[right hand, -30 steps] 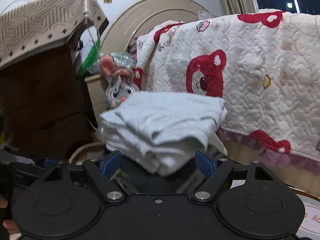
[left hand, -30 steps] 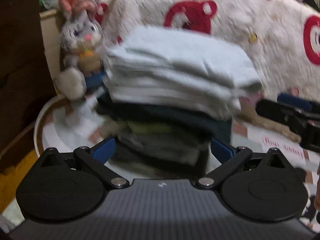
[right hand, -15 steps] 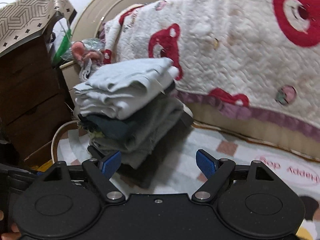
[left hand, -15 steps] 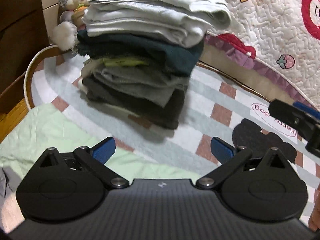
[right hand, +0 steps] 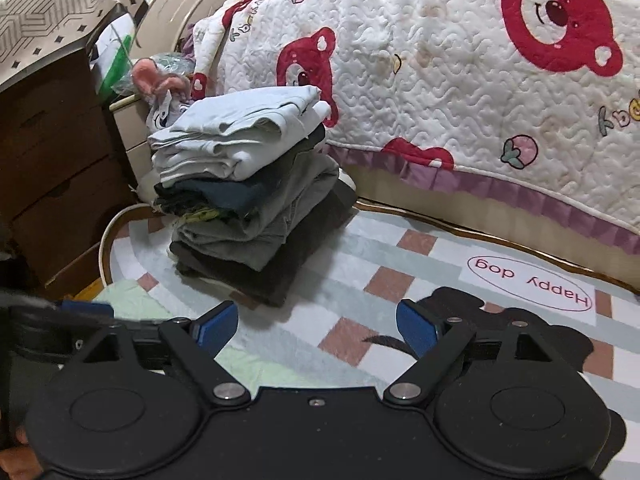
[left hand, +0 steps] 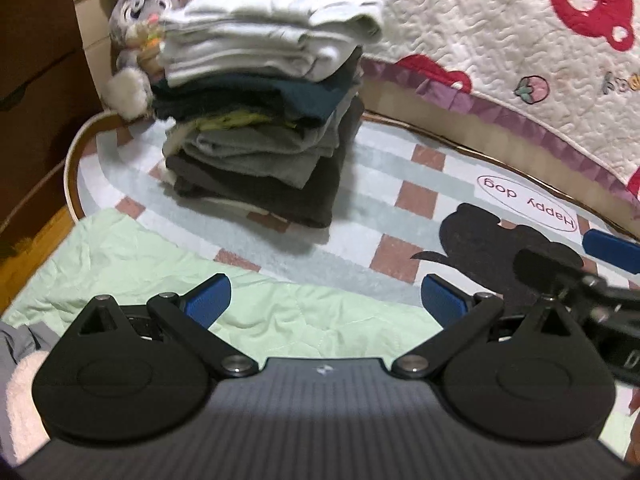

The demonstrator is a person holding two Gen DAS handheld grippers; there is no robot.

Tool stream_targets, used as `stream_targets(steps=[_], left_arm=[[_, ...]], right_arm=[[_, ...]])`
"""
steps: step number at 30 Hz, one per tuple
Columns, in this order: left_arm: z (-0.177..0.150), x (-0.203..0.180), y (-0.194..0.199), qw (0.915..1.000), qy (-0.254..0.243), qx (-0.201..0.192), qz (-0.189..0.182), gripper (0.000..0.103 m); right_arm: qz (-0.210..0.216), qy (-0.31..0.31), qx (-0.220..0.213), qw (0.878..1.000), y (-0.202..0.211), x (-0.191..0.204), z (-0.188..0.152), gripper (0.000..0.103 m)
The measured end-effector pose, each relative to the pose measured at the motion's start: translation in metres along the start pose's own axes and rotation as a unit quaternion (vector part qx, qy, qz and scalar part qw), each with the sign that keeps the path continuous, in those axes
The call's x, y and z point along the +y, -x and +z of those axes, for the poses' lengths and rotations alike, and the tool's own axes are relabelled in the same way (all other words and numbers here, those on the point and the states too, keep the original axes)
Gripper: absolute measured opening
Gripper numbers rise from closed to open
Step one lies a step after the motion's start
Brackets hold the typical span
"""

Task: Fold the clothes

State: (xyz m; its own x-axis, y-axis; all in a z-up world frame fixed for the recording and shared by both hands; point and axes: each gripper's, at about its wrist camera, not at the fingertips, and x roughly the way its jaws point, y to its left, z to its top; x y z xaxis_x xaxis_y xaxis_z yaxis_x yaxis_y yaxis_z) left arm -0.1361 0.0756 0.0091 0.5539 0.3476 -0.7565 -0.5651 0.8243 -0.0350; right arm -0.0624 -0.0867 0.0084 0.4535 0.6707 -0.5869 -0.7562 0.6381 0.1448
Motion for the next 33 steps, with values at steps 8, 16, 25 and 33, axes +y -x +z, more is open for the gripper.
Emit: stream_targets(steps=[8,16,25,33], left_arm=[[-0.006,-0.009,0.011,0.9994,-0.032,-0.004,0.006,0.103],[-0.009,-0.008,0.017,0.9993,-0.028,-0.014,0.022,0.103],[-0.011,-0.009,0.021,0.9987,-0.036,-0.021,0.030,0.103],[-0.013,-0.010,0.028,0.9974,-0.045,-0.032,0.046,0.103]], right_arm=[[-0.014,-0.014,-0.003,1.000,0.016,-0.001,-0.003,0.090],[-0.011,-0.019,-0.003,1.000,0.017,0.001,-0.005,0.090],[-0.016,-0.025,-0.002,1.000,0.019,0.003,-0.006,0.090],[-0.027,-0.050,0.010,0.998,0.015,0.001,-0.010,0.090]])
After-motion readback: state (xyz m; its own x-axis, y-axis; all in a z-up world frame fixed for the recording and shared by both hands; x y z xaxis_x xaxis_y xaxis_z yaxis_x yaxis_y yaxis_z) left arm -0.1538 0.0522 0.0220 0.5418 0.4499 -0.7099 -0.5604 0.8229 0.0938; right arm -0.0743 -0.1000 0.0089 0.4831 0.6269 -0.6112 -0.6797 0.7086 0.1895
